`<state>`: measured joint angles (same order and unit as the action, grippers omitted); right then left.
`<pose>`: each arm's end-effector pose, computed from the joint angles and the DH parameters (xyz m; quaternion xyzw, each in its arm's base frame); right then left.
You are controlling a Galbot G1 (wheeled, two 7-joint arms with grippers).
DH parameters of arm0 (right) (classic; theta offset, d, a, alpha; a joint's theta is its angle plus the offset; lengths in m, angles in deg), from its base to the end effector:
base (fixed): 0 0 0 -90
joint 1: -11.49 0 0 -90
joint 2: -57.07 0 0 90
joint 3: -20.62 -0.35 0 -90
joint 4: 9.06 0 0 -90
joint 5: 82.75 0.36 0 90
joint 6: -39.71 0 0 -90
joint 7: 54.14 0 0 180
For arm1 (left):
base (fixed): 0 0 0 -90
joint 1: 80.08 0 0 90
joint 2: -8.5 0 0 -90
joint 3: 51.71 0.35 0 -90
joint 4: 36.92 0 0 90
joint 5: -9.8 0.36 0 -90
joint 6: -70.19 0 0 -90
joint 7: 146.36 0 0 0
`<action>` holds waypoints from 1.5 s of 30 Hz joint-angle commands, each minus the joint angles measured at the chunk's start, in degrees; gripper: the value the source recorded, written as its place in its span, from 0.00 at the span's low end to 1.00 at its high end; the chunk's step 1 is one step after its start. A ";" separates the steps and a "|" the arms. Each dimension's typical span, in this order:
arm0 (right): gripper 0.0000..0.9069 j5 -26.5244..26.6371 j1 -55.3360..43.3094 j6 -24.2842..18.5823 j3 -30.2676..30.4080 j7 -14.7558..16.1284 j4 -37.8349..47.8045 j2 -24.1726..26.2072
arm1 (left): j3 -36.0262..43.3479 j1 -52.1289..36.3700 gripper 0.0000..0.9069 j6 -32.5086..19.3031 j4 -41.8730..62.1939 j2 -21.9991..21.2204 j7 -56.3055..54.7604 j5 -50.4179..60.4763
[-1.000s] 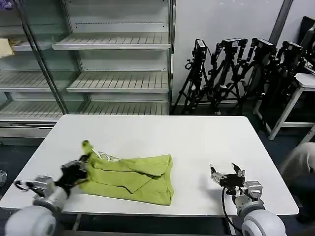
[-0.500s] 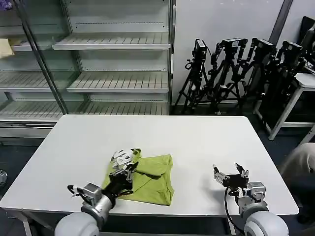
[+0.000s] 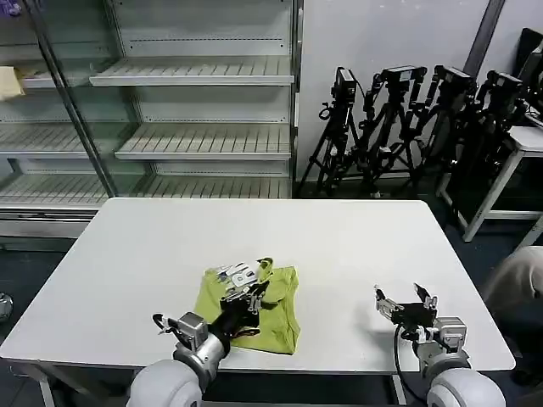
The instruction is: Fold and organize the clothes.
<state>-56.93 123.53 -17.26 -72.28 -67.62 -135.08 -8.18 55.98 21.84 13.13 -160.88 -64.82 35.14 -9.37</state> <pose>0.2247 -0.0713 -0.2198 -0.0056 -0.9831 0.0309 0.1802 0.2435 -0.0442 -0.2238 -0.2494 -0.9567 0.0245 0.1479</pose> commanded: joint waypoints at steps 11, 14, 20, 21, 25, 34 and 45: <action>1.00 0.03 -0.91 -0.15 0.74 0.23 0.45 -0.02 | -8.58 0.38 1.00 -3.92 -3.37 2.12 -2.98 -4.15; 1.00 0.03 -1.47 -0.31 1.45 0.37 0.92 0.07 | -12.36 3.01 1.00 -1.24 -1.44 3.36 -8.44 -3.61; 1.00 0.19 -2.60 -0.42 2.13 0.32 1.10 0.32 | -15.90 8.18 1.00 0.14 1.52 2.75 -9.71 -3.90; 1.00 0.24 -2.60 -0.41 2.09 0.33 1.06 0.39 | -16.41 8.83 1.00 0.14 1.61 2.70 -8.94 -3.77; 1.00 0.48 -2.16 -0.65 1.73 0.44 0.96 0.83 | -16.99 8.94 1.00 0.18 3.38 2.53 -8.30 -3.81; 1.00 1.14 -1.42 -1.10 0.84 0.58 0.92 1.63 | -15.01 5.96 1.00 0.19 7.17 0.80 -6.08 -8.15; 1.00 1.24 -2.08 -1.21 1.13 0.64 1.62 1.62 | -14.17 5.43 0.02 0.21 9.06 0.17 -6.28 -11.73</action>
<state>-55.79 121.74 -18.42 -71.24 -66.99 -133.69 -6.57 42.44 27.35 13.13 -153.68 -64.51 29.52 -16.94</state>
